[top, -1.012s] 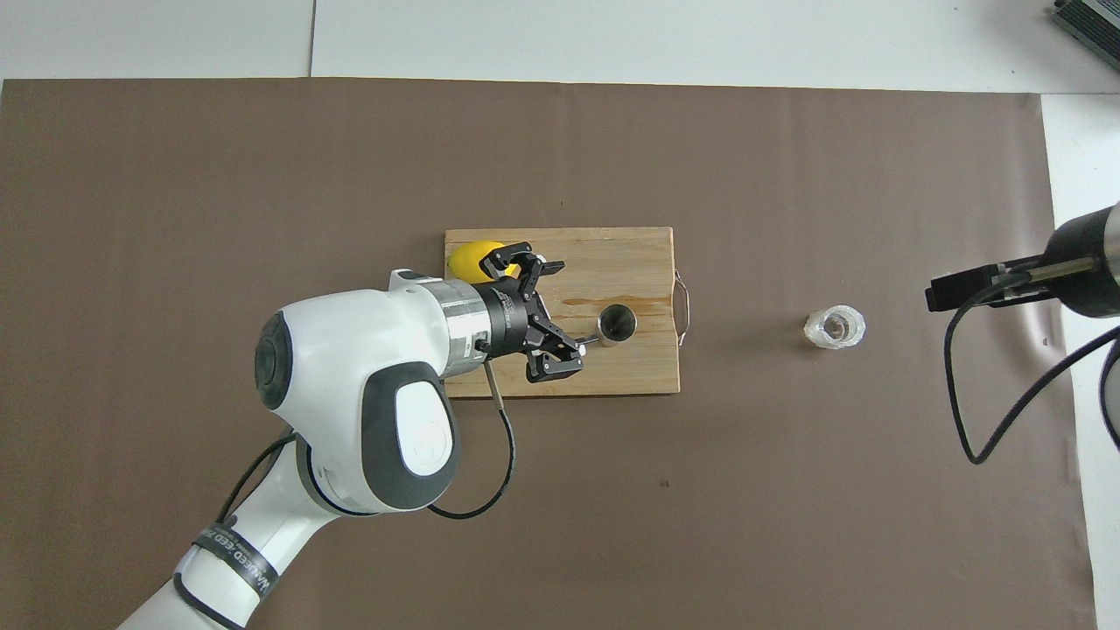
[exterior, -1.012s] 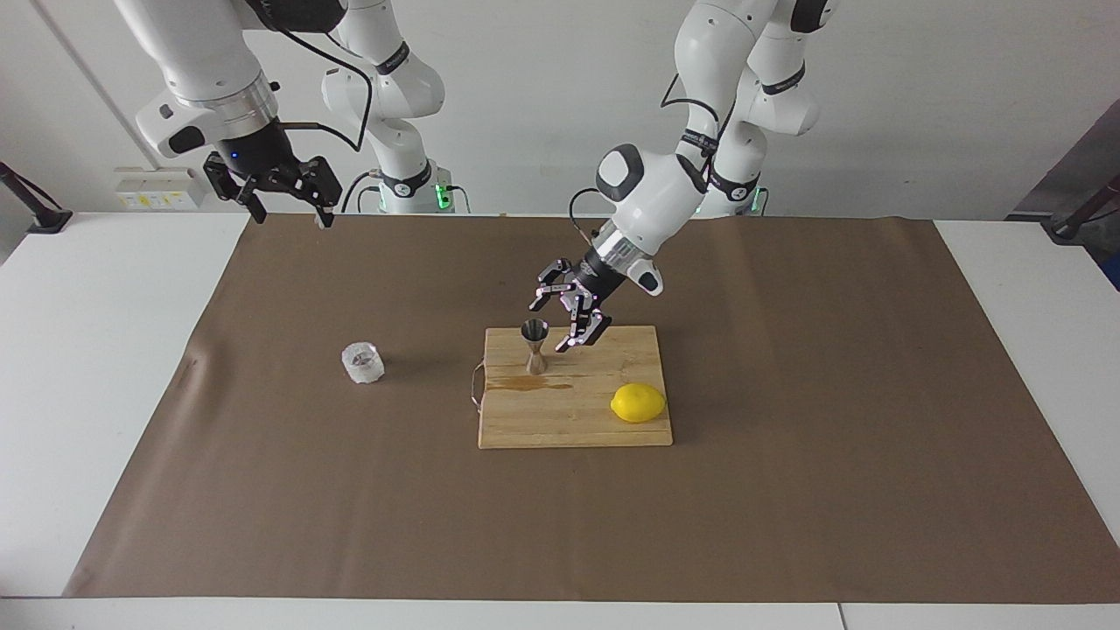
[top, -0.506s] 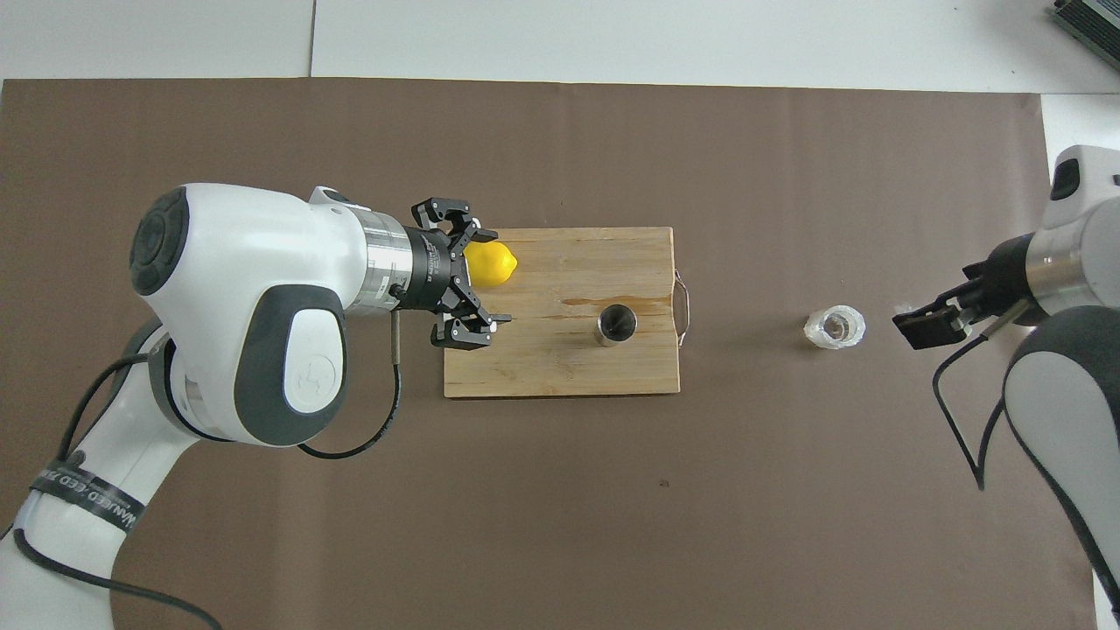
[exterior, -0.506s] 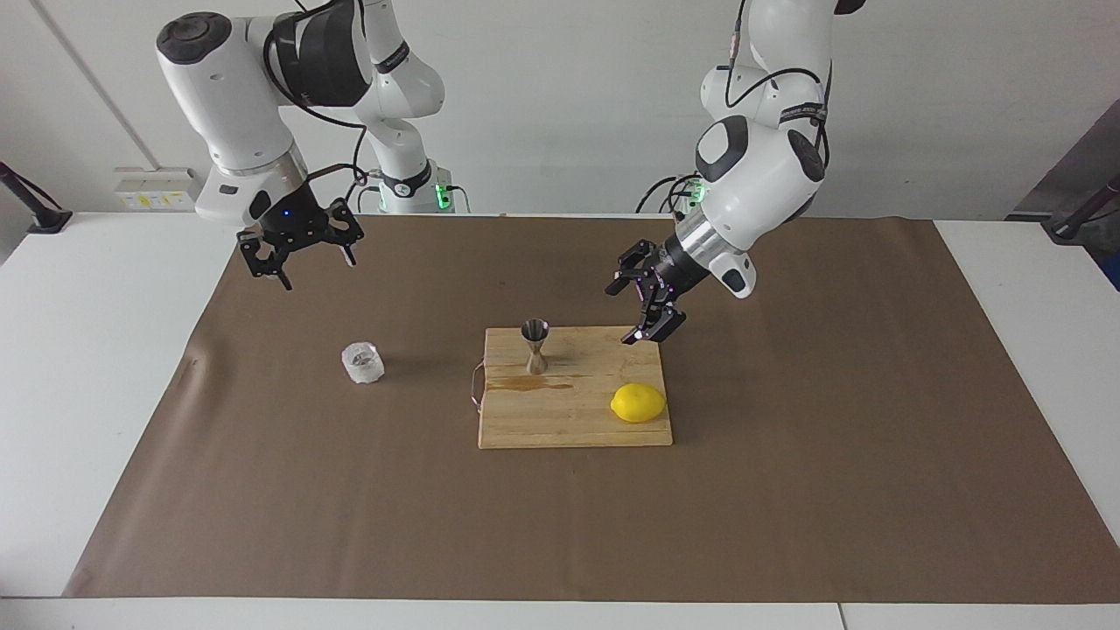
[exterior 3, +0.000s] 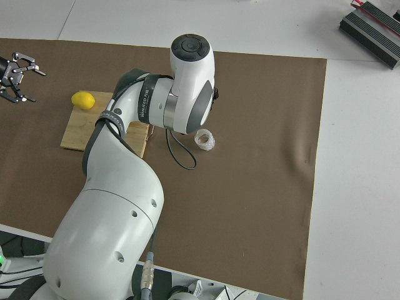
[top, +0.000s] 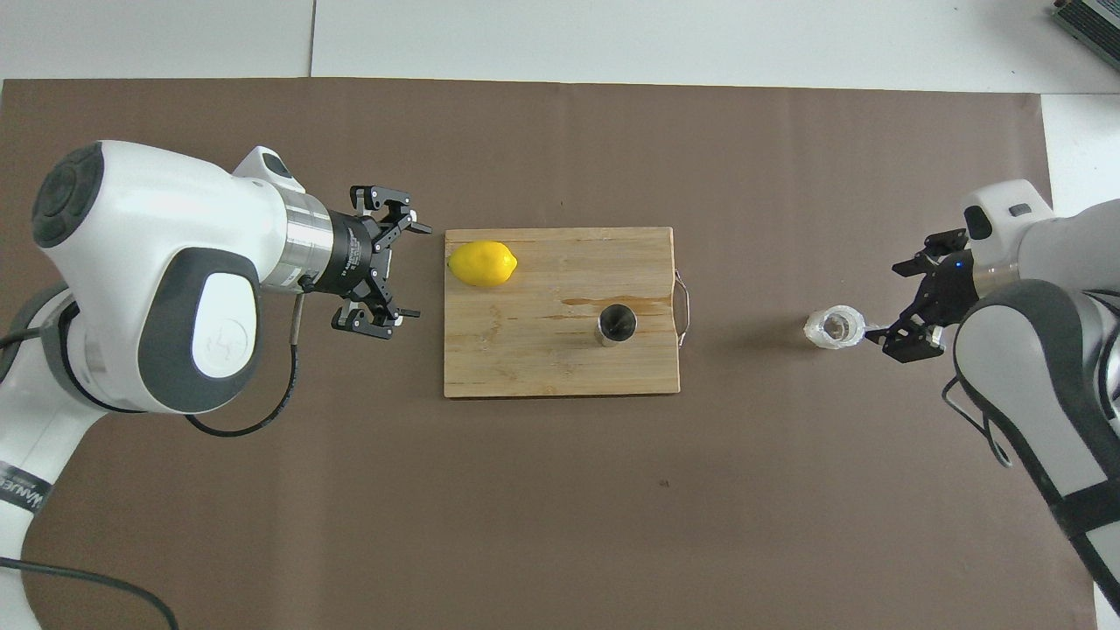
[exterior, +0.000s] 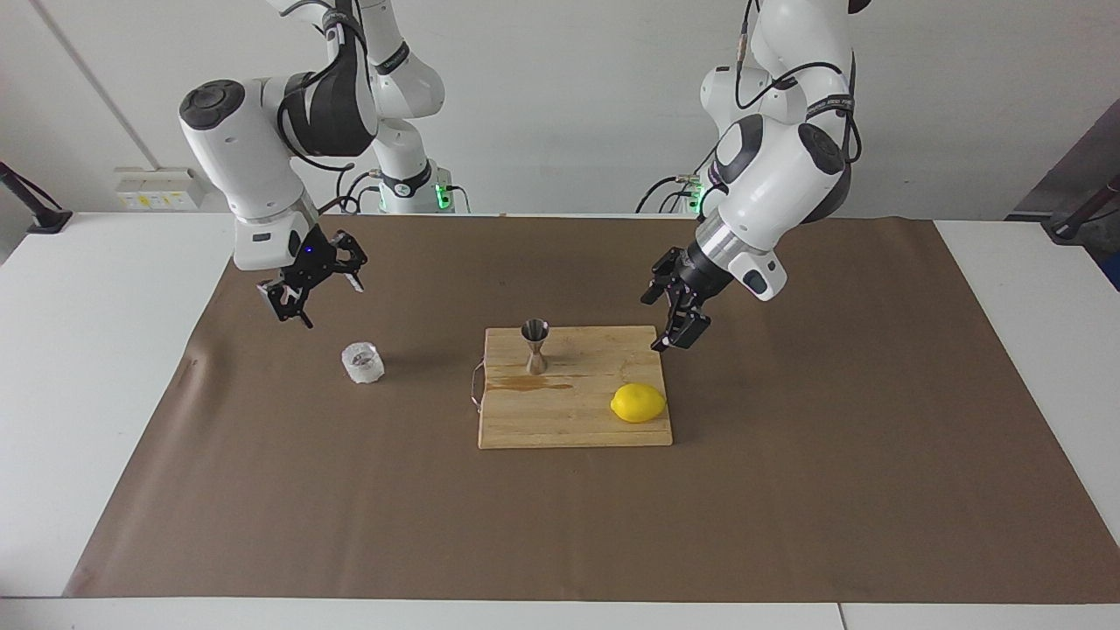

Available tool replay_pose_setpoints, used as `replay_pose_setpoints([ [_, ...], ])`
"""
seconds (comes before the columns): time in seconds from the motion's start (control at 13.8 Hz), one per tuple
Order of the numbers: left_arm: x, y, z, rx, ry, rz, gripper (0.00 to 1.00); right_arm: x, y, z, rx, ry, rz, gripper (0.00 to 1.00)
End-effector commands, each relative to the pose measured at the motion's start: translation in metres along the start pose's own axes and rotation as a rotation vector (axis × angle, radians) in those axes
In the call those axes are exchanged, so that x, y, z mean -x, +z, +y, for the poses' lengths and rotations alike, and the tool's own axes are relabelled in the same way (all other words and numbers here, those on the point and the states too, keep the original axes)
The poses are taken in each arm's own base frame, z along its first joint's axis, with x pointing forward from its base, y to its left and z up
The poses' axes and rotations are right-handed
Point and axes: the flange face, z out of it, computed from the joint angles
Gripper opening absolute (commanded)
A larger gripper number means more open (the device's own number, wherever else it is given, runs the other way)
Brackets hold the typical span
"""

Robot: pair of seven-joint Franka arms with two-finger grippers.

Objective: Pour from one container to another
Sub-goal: 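Withdraw the left gripper while the right gripper reaches the white cup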

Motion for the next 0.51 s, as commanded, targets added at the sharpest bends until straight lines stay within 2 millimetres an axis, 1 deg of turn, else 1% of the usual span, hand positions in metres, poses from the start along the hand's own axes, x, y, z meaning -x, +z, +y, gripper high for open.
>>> replay_pose_setpoints([
  [0.0,-0.016,-0.033,-0.008,-0.035,0.185,0.085,1.00,0.011,0.029,0.006,-0.012,-0.131,0.030,1.00],
  [0.14,-0.027,-0.050,-0.011,-0.040,0.292,0.159,1.00,0.019,0.049,0.003,-0.044,-0.191,0.062,1.00],
  [0.29,-0.046,-0.069,-0.015,-0.055,0.351,0.187,1.00,0.028,0.070,0.007,-0.046,-0.256,0.109,1.00],
  [0.43,-0.068,-0.085,-0.023,-0.098,0.481,0.214,1.00,0.028,0.081,0.011,-0.028,-0.310,0.156,1.00],
])
